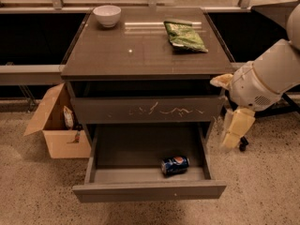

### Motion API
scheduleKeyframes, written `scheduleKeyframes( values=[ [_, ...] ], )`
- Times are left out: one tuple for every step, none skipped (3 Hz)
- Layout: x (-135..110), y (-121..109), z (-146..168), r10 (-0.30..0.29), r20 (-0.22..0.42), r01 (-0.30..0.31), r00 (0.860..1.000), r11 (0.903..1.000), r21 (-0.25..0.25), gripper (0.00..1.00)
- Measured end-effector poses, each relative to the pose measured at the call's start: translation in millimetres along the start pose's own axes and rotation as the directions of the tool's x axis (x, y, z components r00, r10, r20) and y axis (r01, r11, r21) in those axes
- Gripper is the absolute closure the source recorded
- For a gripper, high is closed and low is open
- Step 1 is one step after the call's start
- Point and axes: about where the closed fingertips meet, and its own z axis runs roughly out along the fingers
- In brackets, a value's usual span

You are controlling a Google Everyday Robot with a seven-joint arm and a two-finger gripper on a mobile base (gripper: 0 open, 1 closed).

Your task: Pick pepsi can from middle drawer and place on counter

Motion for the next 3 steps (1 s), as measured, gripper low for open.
scheduleKeyframes(
  values=[
    [-7.7, 5.0, 42.4, -0.086, 0.062, 0.088, 0.994, 0.9954, -0.037, 0.00],
    [-11.3, 10.9, 94.4, -0.152, 0.124, 0.164, 0.981, 0.9820, -0.093, 0.00],
    [-7.5, 14.5, 133.6, -0.158, 0.167, 0.182, 0.973, 0.9725, -0.145, 0.00]
  ],
)
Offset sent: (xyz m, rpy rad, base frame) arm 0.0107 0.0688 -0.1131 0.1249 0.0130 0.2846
